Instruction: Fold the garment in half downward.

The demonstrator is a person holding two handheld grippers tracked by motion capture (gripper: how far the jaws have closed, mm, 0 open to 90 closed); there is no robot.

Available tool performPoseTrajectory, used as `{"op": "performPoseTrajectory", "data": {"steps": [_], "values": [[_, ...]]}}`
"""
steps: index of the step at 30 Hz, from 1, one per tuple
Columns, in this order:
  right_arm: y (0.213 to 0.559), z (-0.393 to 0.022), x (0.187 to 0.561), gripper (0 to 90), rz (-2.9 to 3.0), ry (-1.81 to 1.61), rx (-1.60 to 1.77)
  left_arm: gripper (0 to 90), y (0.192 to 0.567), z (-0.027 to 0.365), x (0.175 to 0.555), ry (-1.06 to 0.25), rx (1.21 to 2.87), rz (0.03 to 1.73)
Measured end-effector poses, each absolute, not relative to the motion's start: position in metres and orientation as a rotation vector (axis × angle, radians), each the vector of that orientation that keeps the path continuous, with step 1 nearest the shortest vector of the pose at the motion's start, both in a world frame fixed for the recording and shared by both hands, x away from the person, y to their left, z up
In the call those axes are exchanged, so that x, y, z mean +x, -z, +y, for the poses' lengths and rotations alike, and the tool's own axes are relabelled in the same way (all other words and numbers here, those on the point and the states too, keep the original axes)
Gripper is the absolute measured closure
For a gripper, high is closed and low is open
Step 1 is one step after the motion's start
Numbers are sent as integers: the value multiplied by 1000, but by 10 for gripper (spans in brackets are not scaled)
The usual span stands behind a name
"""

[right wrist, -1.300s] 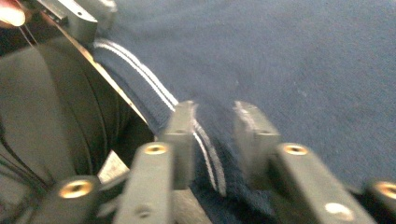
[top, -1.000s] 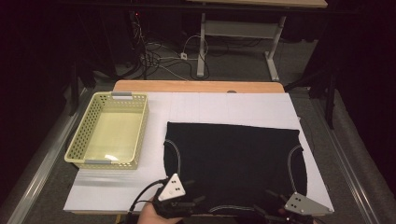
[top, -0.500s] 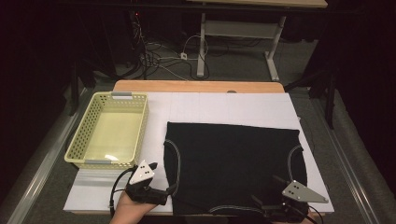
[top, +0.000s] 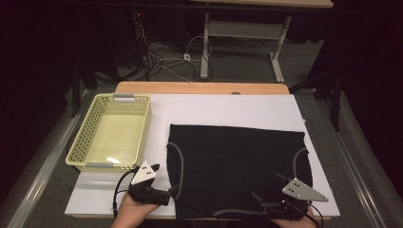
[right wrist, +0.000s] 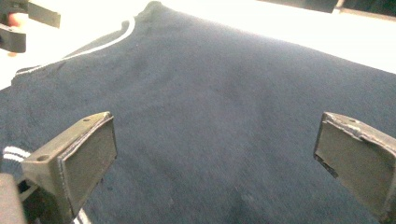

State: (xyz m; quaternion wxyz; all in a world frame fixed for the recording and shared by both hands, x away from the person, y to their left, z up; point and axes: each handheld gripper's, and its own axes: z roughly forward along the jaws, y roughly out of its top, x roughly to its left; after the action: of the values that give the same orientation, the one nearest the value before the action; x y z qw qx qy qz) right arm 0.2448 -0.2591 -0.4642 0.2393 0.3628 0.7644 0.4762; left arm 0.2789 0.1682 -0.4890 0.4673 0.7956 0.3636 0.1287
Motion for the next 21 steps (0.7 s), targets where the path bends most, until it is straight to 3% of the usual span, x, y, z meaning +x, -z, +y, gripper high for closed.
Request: {"op": "performPoseTrajectory", "data": {"steps": [21], "values": [[451,-169,271,1,2183,-1372,860,0,490,169,287,-346,1971,901]]}}
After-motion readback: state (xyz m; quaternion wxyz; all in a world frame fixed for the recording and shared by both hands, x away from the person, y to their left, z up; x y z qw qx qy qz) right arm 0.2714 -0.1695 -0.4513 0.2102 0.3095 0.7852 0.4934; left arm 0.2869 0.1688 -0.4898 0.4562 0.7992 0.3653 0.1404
